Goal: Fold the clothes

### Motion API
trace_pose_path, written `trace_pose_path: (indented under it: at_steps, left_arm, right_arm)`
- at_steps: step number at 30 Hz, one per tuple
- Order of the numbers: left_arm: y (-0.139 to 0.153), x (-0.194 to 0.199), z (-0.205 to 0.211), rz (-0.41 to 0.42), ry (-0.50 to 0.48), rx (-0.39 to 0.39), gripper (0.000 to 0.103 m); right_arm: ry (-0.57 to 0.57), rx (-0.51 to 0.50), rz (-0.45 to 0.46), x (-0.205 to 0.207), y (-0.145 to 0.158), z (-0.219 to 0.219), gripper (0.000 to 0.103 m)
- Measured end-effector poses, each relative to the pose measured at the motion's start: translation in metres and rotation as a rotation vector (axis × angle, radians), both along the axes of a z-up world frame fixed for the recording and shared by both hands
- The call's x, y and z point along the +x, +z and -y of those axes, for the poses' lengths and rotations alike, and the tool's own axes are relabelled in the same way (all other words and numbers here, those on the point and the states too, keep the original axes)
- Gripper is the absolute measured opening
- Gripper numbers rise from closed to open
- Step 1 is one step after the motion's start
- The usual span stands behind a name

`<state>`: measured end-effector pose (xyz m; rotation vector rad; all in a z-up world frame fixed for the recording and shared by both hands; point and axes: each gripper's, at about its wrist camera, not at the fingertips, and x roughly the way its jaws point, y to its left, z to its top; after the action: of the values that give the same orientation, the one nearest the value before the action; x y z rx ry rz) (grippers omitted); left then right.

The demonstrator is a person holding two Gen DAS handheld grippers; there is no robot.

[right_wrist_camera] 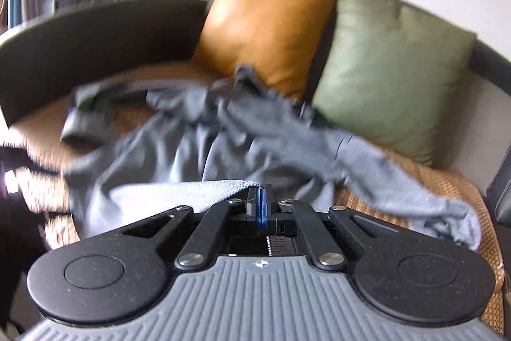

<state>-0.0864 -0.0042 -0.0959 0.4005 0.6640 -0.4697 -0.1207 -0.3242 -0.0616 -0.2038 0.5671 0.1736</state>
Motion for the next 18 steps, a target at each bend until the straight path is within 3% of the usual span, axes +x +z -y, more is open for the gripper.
trace_pose_path:
  at_steps: [5, 10, 15, 18]
  left_arm:
    - [-0.005, -0.002, 0.010, 0.010, -0.012, 0.017, 0.078]
    - [-0.008, -0.008, 0.021, 0.074, -0.026, 0.069, 0.079]
    - [-0.008, 0.007, 0.027, 0.089, 0.038, 0.029, 0.079]
    - [-0.016, 0.020, 0.032, 0.097, 0.061, 0.043, 0.077]
  right_arm:
    - [-0.018, 0.017, 0.095, 0.009, 0.040, 0.008, 0.001]
    - [-0.013, 0.020, 0.163, 0.021, 0.071, 0.010, 0.001]
    - [0.009, 0.009, 0.194, 0.026, 0.085, 0.005, 0.001]
    - [0.018, 0.008, 0.200, 0.026, 0.089, 0.003, 0.001]
